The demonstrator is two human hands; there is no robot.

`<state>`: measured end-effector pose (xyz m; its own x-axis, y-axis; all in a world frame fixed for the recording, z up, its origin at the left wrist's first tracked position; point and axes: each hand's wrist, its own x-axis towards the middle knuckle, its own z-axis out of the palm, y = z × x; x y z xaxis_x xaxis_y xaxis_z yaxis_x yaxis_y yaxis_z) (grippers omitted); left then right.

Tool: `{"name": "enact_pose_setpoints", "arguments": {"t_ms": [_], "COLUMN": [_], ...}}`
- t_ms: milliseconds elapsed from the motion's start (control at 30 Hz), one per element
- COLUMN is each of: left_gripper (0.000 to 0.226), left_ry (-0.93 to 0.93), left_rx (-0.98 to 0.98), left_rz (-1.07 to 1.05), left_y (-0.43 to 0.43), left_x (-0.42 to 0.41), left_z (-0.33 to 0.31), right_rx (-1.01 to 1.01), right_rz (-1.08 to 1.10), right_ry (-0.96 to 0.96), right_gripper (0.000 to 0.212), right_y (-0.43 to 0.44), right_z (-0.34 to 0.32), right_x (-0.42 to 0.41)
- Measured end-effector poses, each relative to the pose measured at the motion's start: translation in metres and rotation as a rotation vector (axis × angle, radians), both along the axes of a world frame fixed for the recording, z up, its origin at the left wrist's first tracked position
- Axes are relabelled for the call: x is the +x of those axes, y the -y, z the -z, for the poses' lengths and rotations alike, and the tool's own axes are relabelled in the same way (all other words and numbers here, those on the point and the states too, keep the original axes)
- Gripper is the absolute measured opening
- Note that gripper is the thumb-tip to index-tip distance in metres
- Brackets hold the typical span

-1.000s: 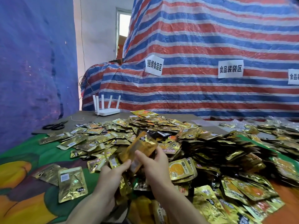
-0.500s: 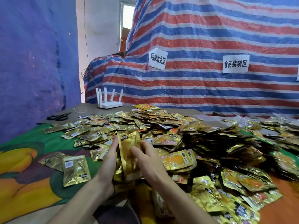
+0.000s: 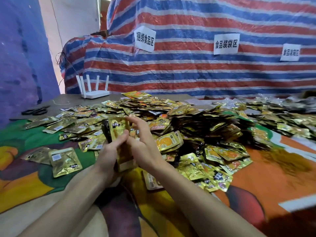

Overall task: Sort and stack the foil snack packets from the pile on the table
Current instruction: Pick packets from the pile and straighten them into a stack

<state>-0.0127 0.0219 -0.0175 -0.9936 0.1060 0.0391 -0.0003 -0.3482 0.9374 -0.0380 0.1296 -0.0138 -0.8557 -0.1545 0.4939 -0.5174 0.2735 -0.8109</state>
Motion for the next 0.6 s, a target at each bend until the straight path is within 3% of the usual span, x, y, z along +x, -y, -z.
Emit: {"name": "enact_pose_setpoints", "arguments": {"t_ms": [67, 167, 267, 433, 600], "left_gripper": [0.016, 0.027, 0.033, 0.038, 0.031], "left_ry": [-0.042, -0.149, -0.240, -0.248, -0.133], "left_rx": [-0.042, -0.087, -0.157, -0.142, -0.020], "left_rz": [0.010, 0.099, 0.125, 0.087, 0.085], "left_y": [-0.006, -0.010, -0.008, -0.004, 0.002], "left_x": [-0.003, -0.007, -0.011, -0.018, -0.025], "left_z": [0.005, 0.014, 0.019, 0.025, 0.026], "right_rx": [-0.001, 0.068, 0.329, 0.734, 0.954], "right_rz": [0.000, 0.175, 0.450, 0.995, 0.962], "right_ry": [0.006, -0.054, -0.029, 0.253, 0.497], "right_gripper": [0.049, 0.044, 0.030, 0.029, 0.015], "right_y": [-0.020, -0.069, -0.138, -0.263, -0.312], "right_z": [-0.001, -0.003, -0.008, -0.009, 0.013], "right_x": [0.014, 0.029, 0.034, 0.030, 0.034]}}
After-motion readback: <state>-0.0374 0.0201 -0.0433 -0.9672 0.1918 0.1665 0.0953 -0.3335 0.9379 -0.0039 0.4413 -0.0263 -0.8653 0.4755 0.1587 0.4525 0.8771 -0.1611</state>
